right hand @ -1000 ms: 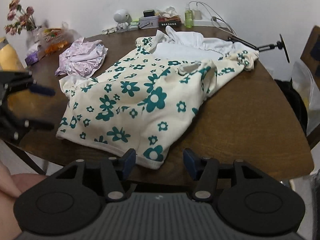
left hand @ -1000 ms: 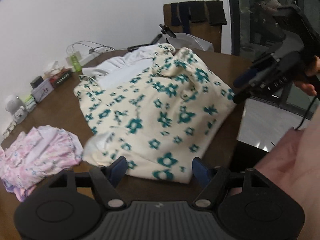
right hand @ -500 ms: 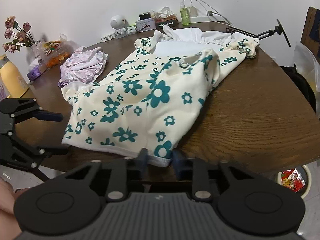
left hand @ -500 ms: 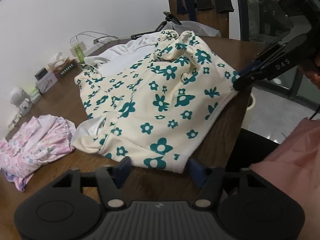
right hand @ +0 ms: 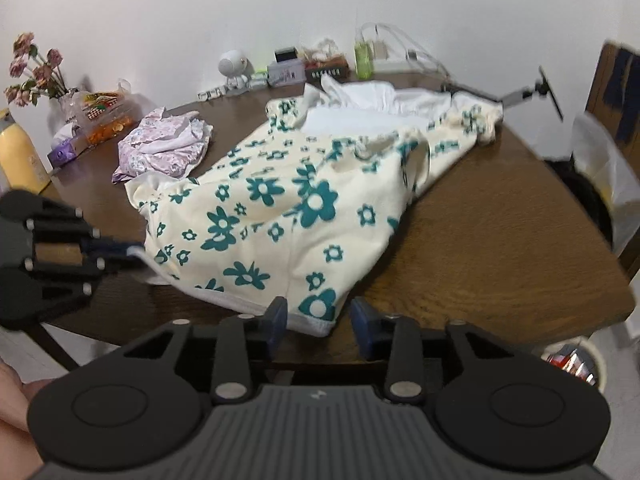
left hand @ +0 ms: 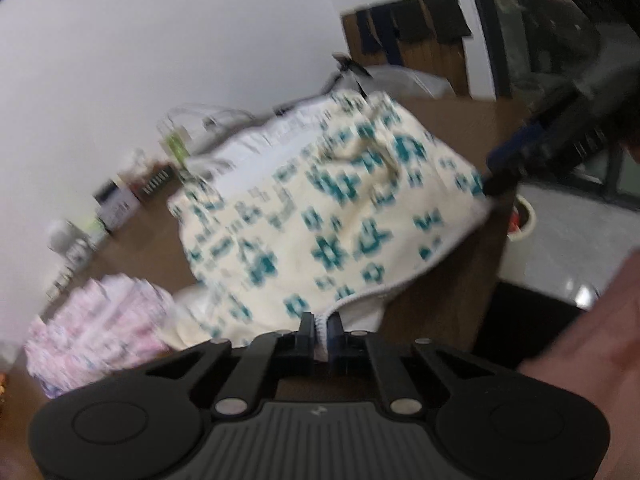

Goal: Fold clothes
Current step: 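Grasp the shirt hem with the left gripper while the right gripper grasps the hem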

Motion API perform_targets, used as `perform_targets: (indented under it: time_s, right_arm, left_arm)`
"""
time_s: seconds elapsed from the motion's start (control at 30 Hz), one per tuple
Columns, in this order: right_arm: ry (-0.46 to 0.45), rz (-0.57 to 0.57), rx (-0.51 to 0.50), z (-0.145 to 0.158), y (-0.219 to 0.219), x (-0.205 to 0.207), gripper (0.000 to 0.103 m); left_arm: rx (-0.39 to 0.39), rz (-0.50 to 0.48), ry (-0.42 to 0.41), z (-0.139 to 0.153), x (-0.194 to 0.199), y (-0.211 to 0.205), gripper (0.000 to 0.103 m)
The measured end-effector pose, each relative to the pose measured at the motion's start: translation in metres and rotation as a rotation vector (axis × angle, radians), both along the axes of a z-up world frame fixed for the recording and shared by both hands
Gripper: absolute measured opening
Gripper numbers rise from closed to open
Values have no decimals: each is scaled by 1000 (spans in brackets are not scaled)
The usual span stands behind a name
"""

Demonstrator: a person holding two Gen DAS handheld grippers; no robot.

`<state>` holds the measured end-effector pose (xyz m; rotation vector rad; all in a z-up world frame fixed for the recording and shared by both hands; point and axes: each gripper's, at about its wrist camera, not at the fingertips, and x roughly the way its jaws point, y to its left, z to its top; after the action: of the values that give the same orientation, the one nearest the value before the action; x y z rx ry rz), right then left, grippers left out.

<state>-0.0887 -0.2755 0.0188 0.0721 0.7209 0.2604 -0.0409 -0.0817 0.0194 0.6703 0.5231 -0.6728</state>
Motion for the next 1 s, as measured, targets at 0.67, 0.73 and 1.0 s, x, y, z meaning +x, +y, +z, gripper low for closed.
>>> perform_targets:
  time_s: [0.67,0.73,1.0]
  right_arm:
    - [-101,0,-386,-10,55,17,40]
    - [-108,-12,-421,-12,56,20,23]
    - [-169,-132,-277,15,34,20,3]
  left_arm:
    - [-189,52,-133,54,11,-15,5]
    - [-180,63,-134,51,11,-13,5]
    - [-98,184,-94,15,17,-3,10]
